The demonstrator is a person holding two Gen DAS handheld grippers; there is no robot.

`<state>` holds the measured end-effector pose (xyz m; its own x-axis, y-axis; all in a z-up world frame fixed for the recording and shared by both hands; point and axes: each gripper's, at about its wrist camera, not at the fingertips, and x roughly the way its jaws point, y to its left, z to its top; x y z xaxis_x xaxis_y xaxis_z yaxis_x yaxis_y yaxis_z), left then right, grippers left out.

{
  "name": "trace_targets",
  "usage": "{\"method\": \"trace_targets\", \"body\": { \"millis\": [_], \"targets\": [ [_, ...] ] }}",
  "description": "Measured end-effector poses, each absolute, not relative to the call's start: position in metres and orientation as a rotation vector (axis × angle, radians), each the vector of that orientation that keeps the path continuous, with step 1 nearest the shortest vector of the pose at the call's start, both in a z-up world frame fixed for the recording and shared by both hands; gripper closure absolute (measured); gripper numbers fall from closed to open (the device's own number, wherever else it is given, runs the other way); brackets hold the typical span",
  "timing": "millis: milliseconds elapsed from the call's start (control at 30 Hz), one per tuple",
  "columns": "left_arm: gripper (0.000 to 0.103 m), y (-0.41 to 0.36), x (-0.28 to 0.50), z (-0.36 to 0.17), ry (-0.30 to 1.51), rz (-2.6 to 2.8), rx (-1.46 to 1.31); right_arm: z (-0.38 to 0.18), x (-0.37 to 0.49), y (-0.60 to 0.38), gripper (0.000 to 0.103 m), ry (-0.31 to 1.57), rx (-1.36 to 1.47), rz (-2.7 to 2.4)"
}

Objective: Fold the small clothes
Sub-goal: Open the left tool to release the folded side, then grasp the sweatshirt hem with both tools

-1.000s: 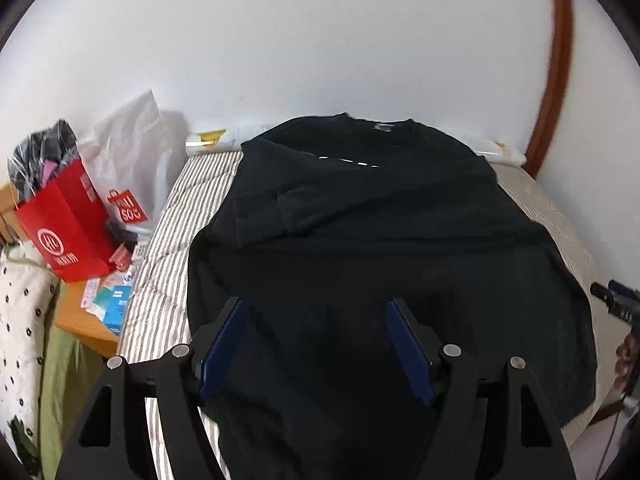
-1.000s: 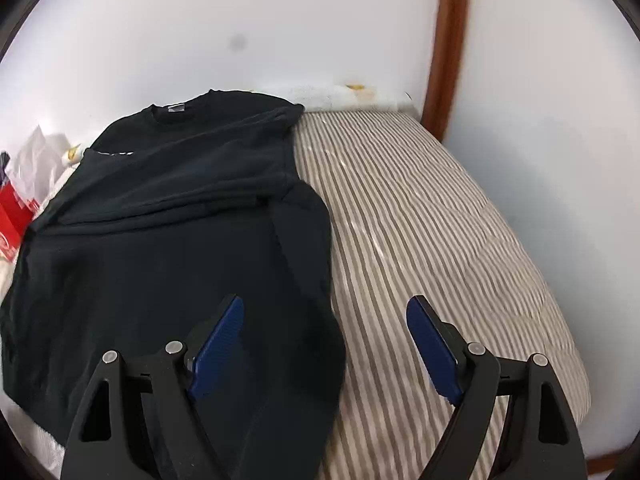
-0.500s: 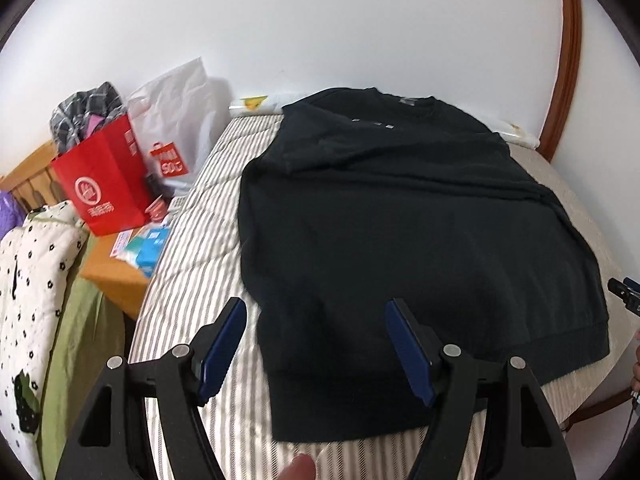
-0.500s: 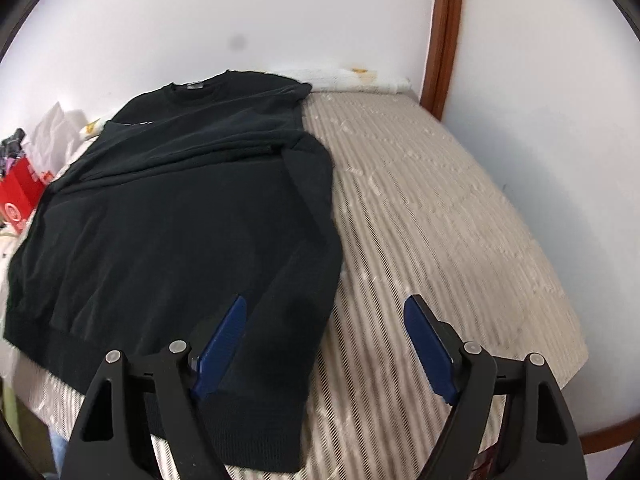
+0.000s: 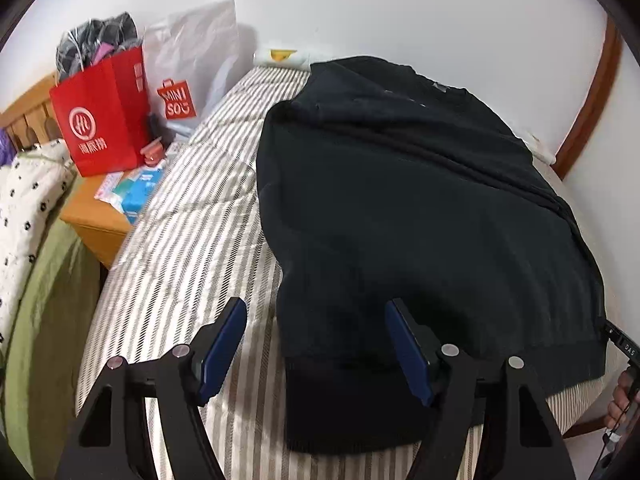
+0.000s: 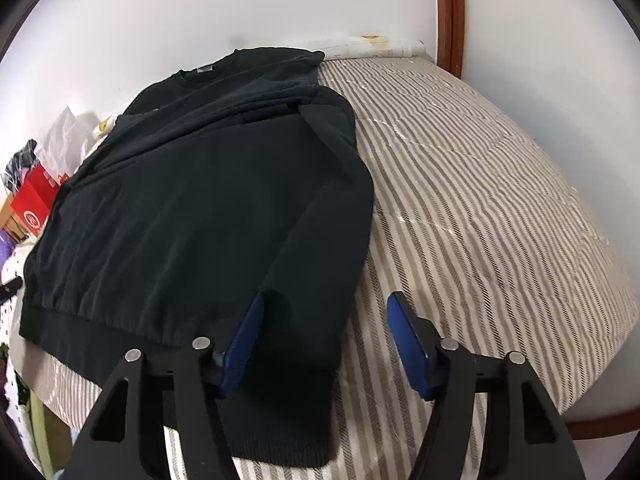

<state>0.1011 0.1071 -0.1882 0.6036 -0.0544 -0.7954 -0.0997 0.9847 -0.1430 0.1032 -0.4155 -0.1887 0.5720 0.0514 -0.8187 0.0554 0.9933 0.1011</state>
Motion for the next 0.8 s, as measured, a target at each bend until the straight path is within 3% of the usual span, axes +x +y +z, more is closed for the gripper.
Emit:
{"method": "trace_targets", "body": {
  "millis": [67,133,267,367,467,500,533,800],
  "targets": [
    [0.035,0.108,0.110,-0.194,0.940,0.024,-0.186,-0.191,0.112,-0.414,0.042,0.971,0.128,0.005],
    [0.045,0.108,0.119,-0.201,0.959,0.021,-0.197,-0.195,0.121,-0.411,0.044,0.988,0.131,0.001],
    [0.050,0.104,0.128,-0.203,0.942,0.028,-0.173,-0.196,0.136,-0.403,0.044,0.973,0.098,-0.010],
    [0.061,0.098,0.133,-0.204,0.940,0.046,-0.140,-0.196,0.145,-0.400,0.050,0.965,0.104,-0.006],
    [0.078,0.092,0.137,-0.203,0.952,0.024,-0.122,-0.194,0.150,-0.395,0.073,0.963,0.095,0.008],
    [0.085,0.091,0.137,-0.202,0.953,0.021,-0.126,-0.194,0.153,-0.394,0.087,0.961,0.092,0.024],
    [0.092,0.090,0.137,-0.201,0.951,0.022,-0.127,-0.193,0.153,-0.393,0.090,0.960,0.089,0.032],
    [0.095,0.094,0.113,-0.183,0.910,0.015,-0.142,-0.179,0.139,-0.410,0.095,0.937,0.130,0.006]
  ]
}}
